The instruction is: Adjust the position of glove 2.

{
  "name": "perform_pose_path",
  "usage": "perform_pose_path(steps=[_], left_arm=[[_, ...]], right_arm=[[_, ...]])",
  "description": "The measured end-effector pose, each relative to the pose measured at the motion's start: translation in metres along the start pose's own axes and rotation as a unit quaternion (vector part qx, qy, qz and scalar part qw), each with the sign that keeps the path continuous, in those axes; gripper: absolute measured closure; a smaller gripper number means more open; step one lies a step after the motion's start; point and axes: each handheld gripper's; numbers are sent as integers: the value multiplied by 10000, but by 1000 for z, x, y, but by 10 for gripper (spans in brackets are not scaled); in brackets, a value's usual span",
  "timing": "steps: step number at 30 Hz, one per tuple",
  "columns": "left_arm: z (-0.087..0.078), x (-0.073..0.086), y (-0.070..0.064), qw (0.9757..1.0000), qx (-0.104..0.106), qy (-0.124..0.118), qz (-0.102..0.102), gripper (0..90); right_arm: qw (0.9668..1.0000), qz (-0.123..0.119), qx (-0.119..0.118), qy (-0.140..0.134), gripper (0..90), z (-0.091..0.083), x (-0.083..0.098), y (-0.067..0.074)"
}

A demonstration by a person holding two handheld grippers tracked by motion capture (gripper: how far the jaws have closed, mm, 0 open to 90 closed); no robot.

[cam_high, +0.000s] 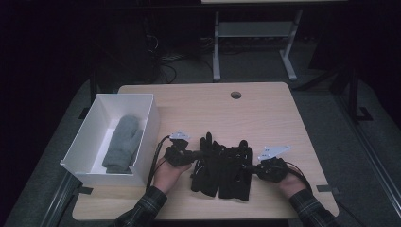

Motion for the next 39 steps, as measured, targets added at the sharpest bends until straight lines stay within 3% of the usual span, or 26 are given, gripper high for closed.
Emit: perform_pose_path(steps=[7,9,23,33,36,39], left_arm=[[-12,-7,3,9994,251,-188,-134,868],[-13,-8,2,9991,320,-236,-167,868],[-11,-19,-13,9972,609,-431,-47,869],[-3,-18,-9,9978,529,-399,-62,868],[-1,-16,-8,9980,510,-357,-89,868],[-2,-17,-12,9987,374,-352,-4,868]], right_arm=[[9999,-66,-94,15,900,10,-7,6],[9999,21,-116,38,900,12,-10,8],[9994,-80,-330,10,900,40,-29,20],[9980,-338,-526,-72,900,74,-52,42],[9979,-374,-526,-76,900,74,-52,44],[9985,-276,-448,-135,900,67,-51,37]])
Point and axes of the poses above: each handheld gripper's, and its own axes: z roughly forward along the jaws, x roughly out of its underside, y roughly to its left, and after that the axes turned 7 degrees about -y, right-handed
